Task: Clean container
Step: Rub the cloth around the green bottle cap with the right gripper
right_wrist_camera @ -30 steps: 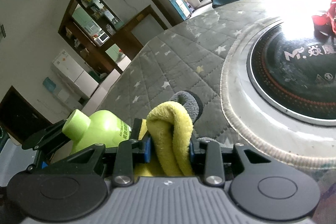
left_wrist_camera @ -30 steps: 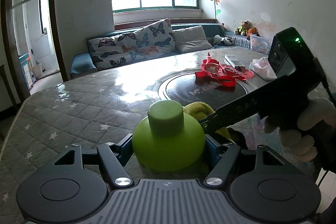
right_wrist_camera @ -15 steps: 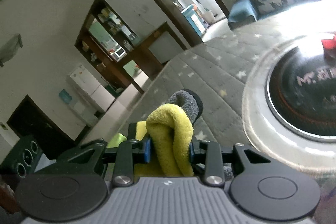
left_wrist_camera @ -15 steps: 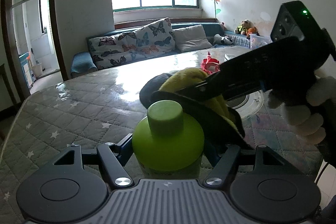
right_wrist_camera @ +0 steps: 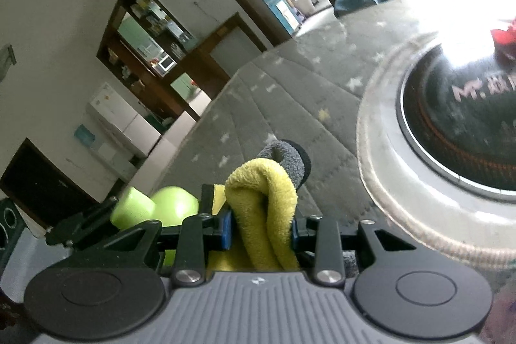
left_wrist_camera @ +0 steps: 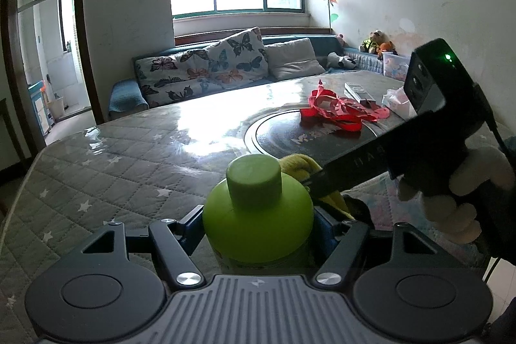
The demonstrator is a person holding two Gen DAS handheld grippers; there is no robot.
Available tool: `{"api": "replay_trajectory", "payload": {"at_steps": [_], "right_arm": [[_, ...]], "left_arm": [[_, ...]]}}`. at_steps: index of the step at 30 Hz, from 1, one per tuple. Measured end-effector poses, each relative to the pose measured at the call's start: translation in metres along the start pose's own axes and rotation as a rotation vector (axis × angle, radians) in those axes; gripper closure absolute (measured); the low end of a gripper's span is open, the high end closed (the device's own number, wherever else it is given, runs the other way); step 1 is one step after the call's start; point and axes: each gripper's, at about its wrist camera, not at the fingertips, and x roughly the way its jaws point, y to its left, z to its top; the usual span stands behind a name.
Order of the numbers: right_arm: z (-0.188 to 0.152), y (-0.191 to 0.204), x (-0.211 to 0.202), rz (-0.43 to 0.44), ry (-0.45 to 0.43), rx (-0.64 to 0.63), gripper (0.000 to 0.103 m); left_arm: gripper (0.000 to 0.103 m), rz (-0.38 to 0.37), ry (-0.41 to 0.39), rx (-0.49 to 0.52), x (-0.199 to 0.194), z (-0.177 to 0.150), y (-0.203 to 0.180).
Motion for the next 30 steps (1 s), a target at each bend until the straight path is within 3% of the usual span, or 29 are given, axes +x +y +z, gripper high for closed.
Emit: {"api": "replay_trajectory", "payload": {"at_steps": [7,19,24,30], "right_arm": [[-0.012,0.0,-0.004,-0.019,0.013,-0.014,0.071],[-0.002,0.024,-0.034,0.092,-0.081,-0.044,0.07],[0.007,0.036,-0.022,0.094,-0.07,-0.094,0.066],[0.016,0.03,-0.008,0.112,-0.05,-0.05,0.066]], "left_arm": [[0.031,0.009,0.006,0.003,-0.003,0.0,0.001],[0.03,0.019,0.008,0.015,0.0,0.0,-0.002],[0.03,0.023,0.007,0.011,-0.002,-0.002,0.0],[0.03,0.027,0.008,0.012,-0.006,-0.003,0.001]]}}
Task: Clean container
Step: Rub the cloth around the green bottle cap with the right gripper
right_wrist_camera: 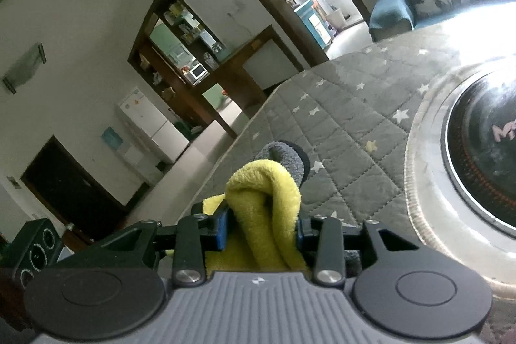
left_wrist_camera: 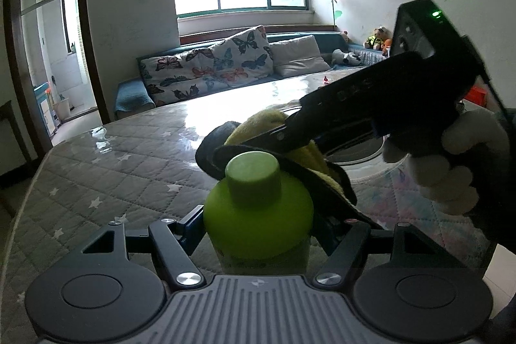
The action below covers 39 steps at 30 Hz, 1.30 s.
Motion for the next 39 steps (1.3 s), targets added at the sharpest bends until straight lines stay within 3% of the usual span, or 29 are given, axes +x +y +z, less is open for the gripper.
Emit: {"api": "replay_trajectory", "payload": {"at_steps": [14,27,39], "right_arm": [[-0.017,-0.027,0.019,-0.066,0.084,0.053,0.066],[-0.039,-0.017,0.001,-0.084,0.106,0.024,0.067],[-0.021,0.008,-0.023,-0.004,0.006,0.011,0.067]], "left_arm": [[0.029,0.004,0.006,0.003,-0.007,-0.003,0.002],[0.028,0.022,0.006,-0.03,-0.022,-0.01,0.009],[0.032,0.034,0.008,-0.043,-0.017,-0.009,0.007]]}}
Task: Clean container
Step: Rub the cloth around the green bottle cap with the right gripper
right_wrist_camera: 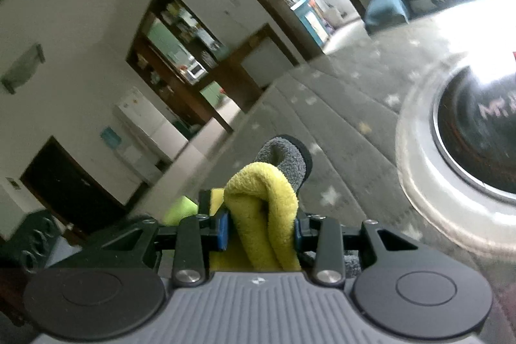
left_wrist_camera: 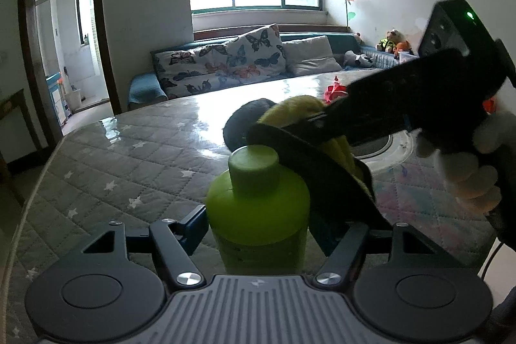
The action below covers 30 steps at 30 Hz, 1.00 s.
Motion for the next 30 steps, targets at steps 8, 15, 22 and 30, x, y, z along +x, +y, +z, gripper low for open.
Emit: {"api": "replay_trajectory", "payload": {"at_steps": [8,15,22,30], "right_arm": [[0.007,-0.001,0.016,0.015,0.009,0.018,0.066],[0.014,-0.001,0.03,0.029,0.018,0.033,0.066],[0.012,-0.009,0.045,0.009,0.046,0.046,0.066],[0.002,-0.021,0.052,-0.025,0.085,0.057,0.066]], "left_arm": [[0.032,-0.013,-0.005,-0.005,-0.002,-0.001,0.004],[0.032,-0.015,-0.008,0.001,-0.002,-0.003,0.002],[0.031,-0.014,-0.002,0.003,0.001,-0.003,0.002],[0.03,-0.018,0.0,0.0,0.002,-0.003,0.003]]}}
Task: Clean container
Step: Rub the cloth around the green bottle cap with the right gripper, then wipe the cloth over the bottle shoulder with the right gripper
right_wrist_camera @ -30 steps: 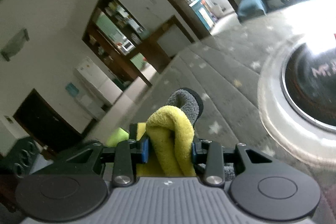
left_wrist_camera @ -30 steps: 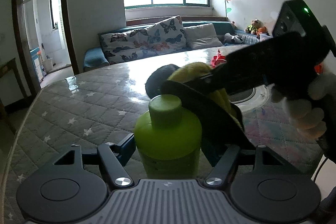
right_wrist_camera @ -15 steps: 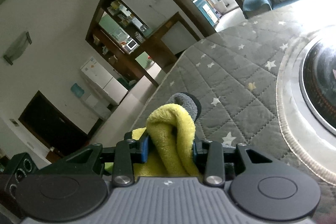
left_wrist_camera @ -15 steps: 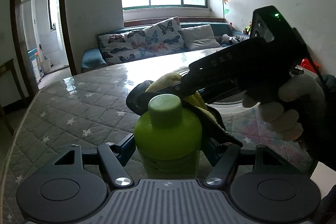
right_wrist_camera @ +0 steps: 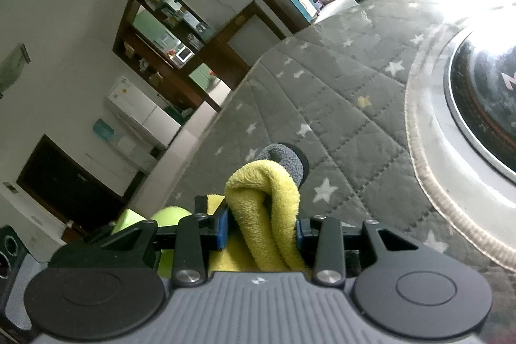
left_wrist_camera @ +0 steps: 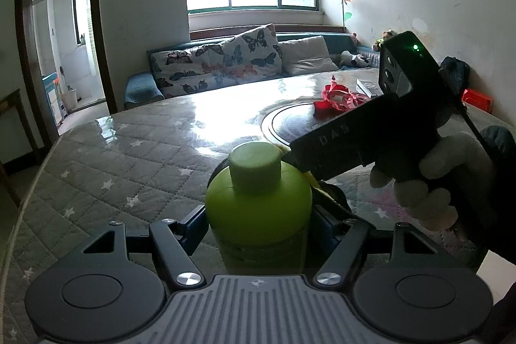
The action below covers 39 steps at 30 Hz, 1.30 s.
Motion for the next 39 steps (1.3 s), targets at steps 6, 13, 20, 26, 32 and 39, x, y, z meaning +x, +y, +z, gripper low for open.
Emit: {"api": "replay_trajectory", "payload": {"at_steps": [6,13,20,26,32,39], "right_arm": [[-0.004,-0.002,0.001,-0.027,0.016,-0.022,0.066],[-0.014,0.002,-0.005,-0.057,0.021,-0.055,0.067],[-0.025,0.006,-0.013,-0.084,0.023,-0.088,0.067],[-0.028,0.017,-0.036,-0.056,-0.017,-0.068,0.067],[-0.016,0.033,-0.049,-0.008,-0.079,-0.098,0.067],[-0.003,0.042,-0.038,0.034,-0.084,-0.116,0.067]], "left_arm": [[0.03,0.001,0.0,0.006,-0.001,0.0,0.0],[0.03,0.002,0.003,0.01,-0.002,-0.001,0.003],[0.031,0.021,0.005,0.008,-0.004,0.0,0.0],[0.031,0.025,0.005,0.008,-0.002,0.001,-0.002],[0.031,0.026,0.007,0.007,-0.002,-0.003,-0.003],[0.031,0.027,0.006,0.001,-0.004,-0.005,-0.003]]}}
